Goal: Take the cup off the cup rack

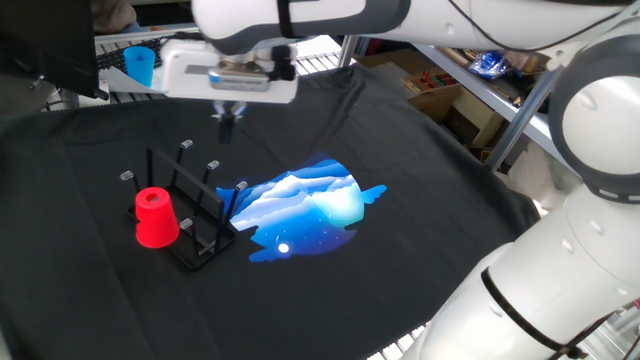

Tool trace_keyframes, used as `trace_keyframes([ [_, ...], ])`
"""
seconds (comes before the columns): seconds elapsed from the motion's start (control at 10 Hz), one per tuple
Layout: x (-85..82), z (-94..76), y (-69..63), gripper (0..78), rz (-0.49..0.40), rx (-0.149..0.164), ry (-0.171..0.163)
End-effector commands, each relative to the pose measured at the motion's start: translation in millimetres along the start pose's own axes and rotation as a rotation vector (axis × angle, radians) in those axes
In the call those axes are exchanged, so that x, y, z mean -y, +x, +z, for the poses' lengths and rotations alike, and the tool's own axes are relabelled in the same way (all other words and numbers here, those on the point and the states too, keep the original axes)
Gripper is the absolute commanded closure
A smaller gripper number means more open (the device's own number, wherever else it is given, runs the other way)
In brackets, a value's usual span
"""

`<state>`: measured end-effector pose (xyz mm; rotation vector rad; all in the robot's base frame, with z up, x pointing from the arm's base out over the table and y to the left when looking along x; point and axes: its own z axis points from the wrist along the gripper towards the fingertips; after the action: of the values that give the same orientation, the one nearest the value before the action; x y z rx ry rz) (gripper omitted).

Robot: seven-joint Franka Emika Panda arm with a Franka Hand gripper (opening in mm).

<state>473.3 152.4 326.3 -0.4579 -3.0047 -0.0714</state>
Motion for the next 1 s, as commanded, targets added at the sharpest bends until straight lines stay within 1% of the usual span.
trace_keyframes([
  [0.1,-40.0,16.8,6.2,77.6,0.098,0.050,-0.028],
  [0.2,-49.6,23.1,7.4,77.6,0.121,0.060,-0.034],
  [0.3,-57.1,28.5,7.3,77.6,0.134,0.059,-0.042],
  [0.4,-62.9,33.6,6.7,77.6,0.152,0.062,-0.058],
  [0.9,-72.6,53.5,1.6,77.6,0.172,0.073,-0.064],
  [1.0,-75.2,58.4,1.0,77.6,0.182,0.082,-0.068],
])
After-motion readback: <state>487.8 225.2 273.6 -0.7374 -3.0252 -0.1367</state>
